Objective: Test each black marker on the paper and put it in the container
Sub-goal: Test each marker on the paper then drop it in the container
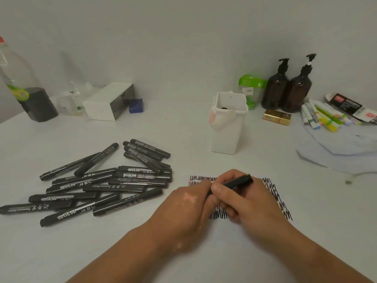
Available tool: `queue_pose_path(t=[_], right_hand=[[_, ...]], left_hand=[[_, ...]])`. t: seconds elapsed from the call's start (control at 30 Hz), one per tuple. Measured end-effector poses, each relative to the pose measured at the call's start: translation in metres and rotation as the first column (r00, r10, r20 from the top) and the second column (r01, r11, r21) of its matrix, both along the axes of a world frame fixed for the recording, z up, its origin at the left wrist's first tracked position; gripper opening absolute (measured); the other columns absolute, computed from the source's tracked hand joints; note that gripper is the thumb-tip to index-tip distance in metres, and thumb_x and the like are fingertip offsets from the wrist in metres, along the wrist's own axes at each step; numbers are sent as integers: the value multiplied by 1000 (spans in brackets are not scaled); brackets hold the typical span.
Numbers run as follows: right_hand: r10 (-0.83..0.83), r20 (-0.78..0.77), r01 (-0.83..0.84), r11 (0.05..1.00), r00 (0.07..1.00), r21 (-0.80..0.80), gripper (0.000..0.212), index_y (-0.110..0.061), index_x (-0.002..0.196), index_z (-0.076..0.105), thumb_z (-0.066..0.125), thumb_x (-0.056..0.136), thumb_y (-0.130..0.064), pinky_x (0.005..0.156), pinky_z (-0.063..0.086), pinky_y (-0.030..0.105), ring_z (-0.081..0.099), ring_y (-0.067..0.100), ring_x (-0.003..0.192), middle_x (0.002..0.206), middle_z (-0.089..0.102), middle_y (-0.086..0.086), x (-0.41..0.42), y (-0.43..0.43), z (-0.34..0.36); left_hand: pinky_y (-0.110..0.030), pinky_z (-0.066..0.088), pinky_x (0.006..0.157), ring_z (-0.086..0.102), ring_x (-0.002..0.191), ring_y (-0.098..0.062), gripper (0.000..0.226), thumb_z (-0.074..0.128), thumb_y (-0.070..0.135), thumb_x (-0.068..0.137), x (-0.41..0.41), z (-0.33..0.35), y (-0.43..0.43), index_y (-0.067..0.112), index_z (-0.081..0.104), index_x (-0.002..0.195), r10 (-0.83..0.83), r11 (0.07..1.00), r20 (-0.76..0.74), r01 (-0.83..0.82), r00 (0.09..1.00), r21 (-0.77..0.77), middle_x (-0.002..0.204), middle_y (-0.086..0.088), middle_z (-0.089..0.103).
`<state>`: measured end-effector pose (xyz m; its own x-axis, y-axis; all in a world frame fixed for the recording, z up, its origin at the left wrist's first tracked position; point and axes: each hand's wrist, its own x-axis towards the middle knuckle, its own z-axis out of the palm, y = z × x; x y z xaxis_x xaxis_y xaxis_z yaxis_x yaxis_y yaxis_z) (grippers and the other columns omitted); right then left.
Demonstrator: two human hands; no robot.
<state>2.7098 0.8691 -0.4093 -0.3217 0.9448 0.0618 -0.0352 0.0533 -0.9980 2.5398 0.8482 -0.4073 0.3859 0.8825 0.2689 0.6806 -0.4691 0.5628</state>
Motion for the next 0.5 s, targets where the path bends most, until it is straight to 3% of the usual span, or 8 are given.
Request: queue_pose_path(t=[0.07, 0.17, 0.33, 0.5], right_hand=[[-20, -32, 18, 999, 999, -34, 16, -19, 74, 67, 76, 80, -30, 42, 35, 20, 44, 14, 47, 58, 56, 6, -2, -2, -1], [-20, -70, 17, 999, 997, -40, 22, -22, 69, 65, 76, 76, -39, 44, 37, 19, 47, 10, 47, 57, 59, 2, -1, -4, -1], [-22, -77, 22, 1000, 997, 8, 23, -24, 66, 65, 73, 76, -43, 47, 40, 18, 50, 6, 49, 55, 60, -5, -1, -5, -1], [2, -80, 4, 997, 997, 71, 19, -24, 67, 67, 71, 77, -39, 48, 41, 17, 50, 6, 49, 55, 62, -3, 2, -6, -1]], left_hand=[[-30, 46, 65, 57, 72, -17, 40, 36, 44, 104, 1, -3, 0, 15, 59, 118, 26, 999, -25, -25, 999, 37, 82, 8, 65], [-13, 29, 52, 42, 62, -12, 43, 34, 49, 100, 3, -2, -2, 18, 61, 112, 44, 997, -4, -44, 999, 64, 58, 17, 45], [-24, 28, 51, 40, 52, -12, 38, 37, 51, 102, 2, -4, -3, 22, 61, 108, 61, 997, 6, -61, 998, 57, 57, 14, 43], [-32, 35, 51, 38, 52, -15, 48, 32, 60, 97, 0, -1, -5, 23, 62, 105, 60, 996, -16, -58, 998, 73, 58, 9, 45]])
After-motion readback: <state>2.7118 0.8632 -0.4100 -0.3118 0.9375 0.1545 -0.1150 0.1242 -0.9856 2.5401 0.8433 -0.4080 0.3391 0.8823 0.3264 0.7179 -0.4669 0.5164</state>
